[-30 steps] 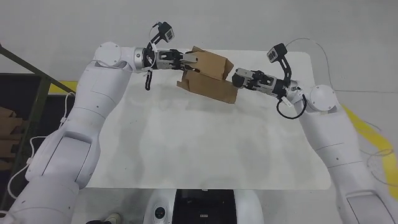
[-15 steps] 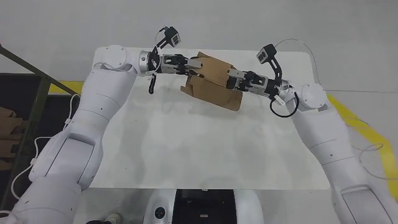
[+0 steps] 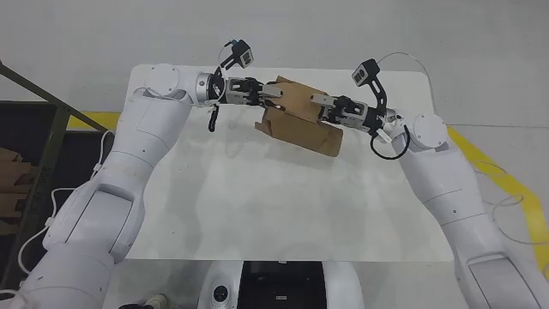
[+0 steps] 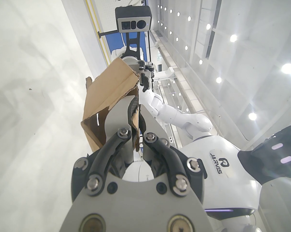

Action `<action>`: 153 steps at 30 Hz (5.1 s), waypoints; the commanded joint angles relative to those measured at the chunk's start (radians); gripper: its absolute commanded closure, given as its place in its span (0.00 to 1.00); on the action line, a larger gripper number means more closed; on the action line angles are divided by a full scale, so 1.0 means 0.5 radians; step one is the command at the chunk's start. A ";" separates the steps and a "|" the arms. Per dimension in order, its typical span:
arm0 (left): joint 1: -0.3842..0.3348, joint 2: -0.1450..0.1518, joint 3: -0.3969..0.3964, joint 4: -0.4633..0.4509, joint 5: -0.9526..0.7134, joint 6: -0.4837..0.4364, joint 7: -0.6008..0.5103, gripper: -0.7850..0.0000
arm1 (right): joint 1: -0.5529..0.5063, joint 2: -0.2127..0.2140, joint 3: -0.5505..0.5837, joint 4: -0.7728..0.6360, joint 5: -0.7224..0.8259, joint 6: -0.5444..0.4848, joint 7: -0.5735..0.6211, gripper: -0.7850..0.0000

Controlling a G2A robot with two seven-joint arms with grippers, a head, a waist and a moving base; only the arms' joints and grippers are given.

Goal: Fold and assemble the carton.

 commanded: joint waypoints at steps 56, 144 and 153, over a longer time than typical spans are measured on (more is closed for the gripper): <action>0.028 -0.022 -0.006 -0.270 -0.195 0.143 -0.143 0.00 | -0.157 0.007 0.036 -0.199 -0.278 -0.026 -0.101 1.00; 0.104 -0.031 0.017 -0.251 -0.222 0.164 -0.150 0.00 | -0.344 0.013 0.208 -0.406 -0.327 -0.082 -0.548 1.00; 0.095 -0.029 0.002 -0.239 -0.239 0.150 -0.150 0.00 | -0.417 0.010 0.209 -0.503 -0.321 -0.047 -0.625 1.00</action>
